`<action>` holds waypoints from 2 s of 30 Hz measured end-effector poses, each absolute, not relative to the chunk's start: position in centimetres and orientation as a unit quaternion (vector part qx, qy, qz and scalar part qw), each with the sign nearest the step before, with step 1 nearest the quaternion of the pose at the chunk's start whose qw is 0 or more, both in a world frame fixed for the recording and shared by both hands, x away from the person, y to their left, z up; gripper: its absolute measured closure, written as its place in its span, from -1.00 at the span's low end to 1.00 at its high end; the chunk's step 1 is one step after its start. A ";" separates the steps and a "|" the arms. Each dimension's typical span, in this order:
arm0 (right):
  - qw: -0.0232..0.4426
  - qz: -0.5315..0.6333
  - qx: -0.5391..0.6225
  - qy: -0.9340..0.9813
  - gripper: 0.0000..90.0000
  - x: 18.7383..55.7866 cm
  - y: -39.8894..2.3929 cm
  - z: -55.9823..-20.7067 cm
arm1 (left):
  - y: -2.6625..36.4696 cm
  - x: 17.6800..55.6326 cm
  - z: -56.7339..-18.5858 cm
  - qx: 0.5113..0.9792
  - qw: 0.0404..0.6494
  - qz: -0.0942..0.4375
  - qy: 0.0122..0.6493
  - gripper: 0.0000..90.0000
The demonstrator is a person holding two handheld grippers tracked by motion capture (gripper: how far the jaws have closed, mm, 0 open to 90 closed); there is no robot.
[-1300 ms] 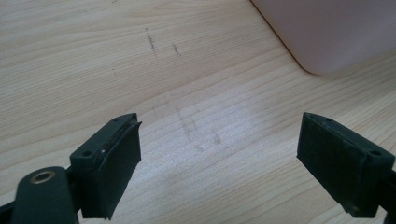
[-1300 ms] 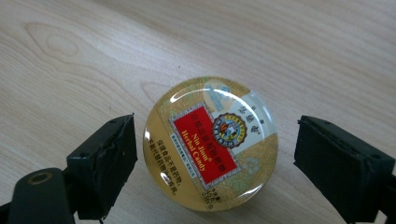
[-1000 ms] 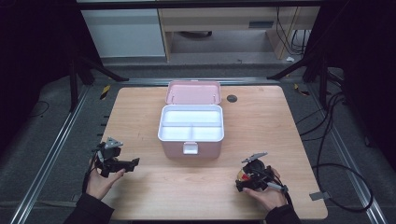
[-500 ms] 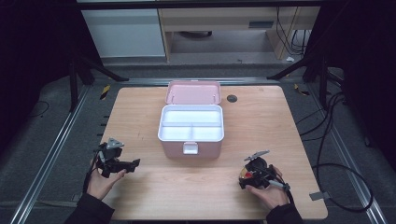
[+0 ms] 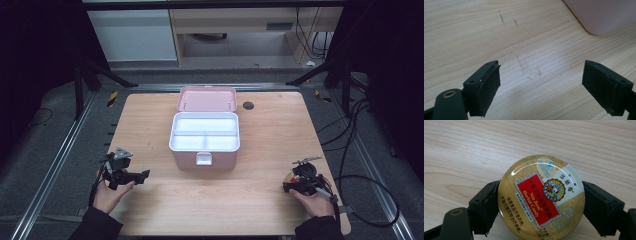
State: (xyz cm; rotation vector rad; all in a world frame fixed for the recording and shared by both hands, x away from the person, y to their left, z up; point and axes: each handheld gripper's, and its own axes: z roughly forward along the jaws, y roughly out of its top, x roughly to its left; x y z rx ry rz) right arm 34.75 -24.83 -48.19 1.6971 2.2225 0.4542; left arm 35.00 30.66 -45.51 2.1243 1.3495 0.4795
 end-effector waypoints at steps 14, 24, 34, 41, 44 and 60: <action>0.150 0.172 0.595 0.771 -0.65 34.8 -25.6 -48.5 | 30.5 34.9 -45.1 0.793 0.295 0.180 0.502 -0.67; 0.222 0.244 0.565 0.756 -0.62 35.0 -24.4 -45.5 | 29.8 35.3 -42.7 0.794 0.319 0.187 0.483 -0.61; 0.245 0.323 0.507 0.760 -0.52 36.6 -20.4 -41.7 | 27.7 37.3 -38.8 0.787 0.371 0.190 0.456 -0.56; 0.244 0.389 0.468 0.755 -0.38 38.0 -16.8 -38.7 | 25.4 39.5 -37.9 0.790 0.381 0.185 0.443 -0.53; 0.235 0.405 0.455 0.757 -0.33 38.7 -15.2 -38.0 | 24.4 40.1 -38.0 0.793 0.380 0.186 0.438 -0.48; 0.191 0.399 0.446 0.778 0.26 42.1 -11.1 -40.1 | 22.8 42.1 -39.7 0.809 0.379 0.148 0.423 0.30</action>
